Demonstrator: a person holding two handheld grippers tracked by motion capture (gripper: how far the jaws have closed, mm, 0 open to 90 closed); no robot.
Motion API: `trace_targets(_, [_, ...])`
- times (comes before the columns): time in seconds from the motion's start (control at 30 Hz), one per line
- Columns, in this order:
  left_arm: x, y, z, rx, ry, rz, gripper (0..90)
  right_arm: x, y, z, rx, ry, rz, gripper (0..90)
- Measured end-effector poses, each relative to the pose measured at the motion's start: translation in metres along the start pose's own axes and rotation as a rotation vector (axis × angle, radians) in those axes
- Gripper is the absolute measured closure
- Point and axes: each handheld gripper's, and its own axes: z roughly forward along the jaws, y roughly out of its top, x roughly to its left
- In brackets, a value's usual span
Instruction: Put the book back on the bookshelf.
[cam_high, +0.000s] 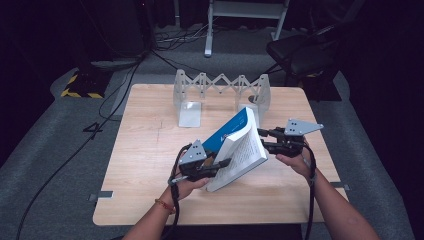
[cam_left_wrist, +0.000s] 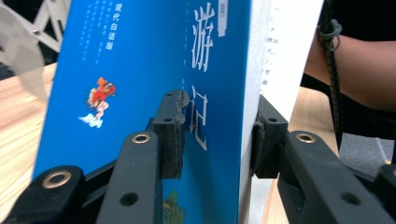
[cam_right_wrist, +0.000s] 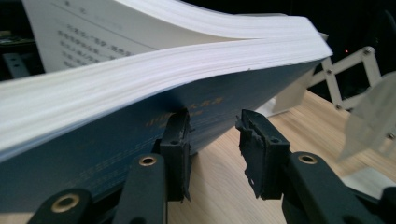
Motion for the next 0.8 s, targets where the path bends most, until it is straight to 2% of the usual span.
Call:
trace_targets(0.07, [0.0,-0.002,-0.007,-0.001,0.006,0.0,62.4,0.008,0.004,0.002,-0.003,0.015,-0.031,62.5])
trace_targets(0.2, [0.001,-0.005,-0.016,-0.01,0.017,-0.008,62.5,0.02,0.011,0.005,-0.02,0.057,-0.056,59.1])
trace_targets(0.27, [0.002,-0.006,-0.02,-0.007,0.021,-0.011,62.6,0.026,0.015,0.008,-0.024,0.06,-0.07,59.0])
trace_targets(0.33, [0.004,-0.007,-0.023,-0.007,0.014,-0.025,62.6,0.03,0.019,0.012,-0.029,0.061,-0.081,58.6])
trace_targets(0.4, [0.007,-0.009,-0.023,-0.012,-0.011,-0.052,63.3,0.031,0.022,0.016,-0.034,0.067,-0.073,58.3])
trace_targets(0.47, [0.01,-0.008,-0.02,-0.013,-0.036,-0.064,64.5,0.032,0.023,0.018,-0.037,0.064,-0.075,58.2])
trace_targets(0.57, [0.015,-0.008,-0.011,-0.032,-0.084,-0.102,65.7,0.028,0.02,0.014,-0.035,0.051,-0.056,58.2])
trace_targets(0.67, [0.015,-0.003,0.001,-0.024,-0.101,-0.09,65.6,0.026,0.018,0.006,-0.029,0.023,-0.067,58.2])
trace_targets(0.77, [0.012,0.001,0.01,-0.021,-0.12,-0.078,65.5,0.02,0.014,-0.007,-0.03,0.008,-0.054,58.1])
trace_targets(0.8, [0.01,0.004,0.019,-0.029,-0.137,-0.082,65.5,0.018,0.012,-0.012,-0.034,0.0,-0.055,58.1])
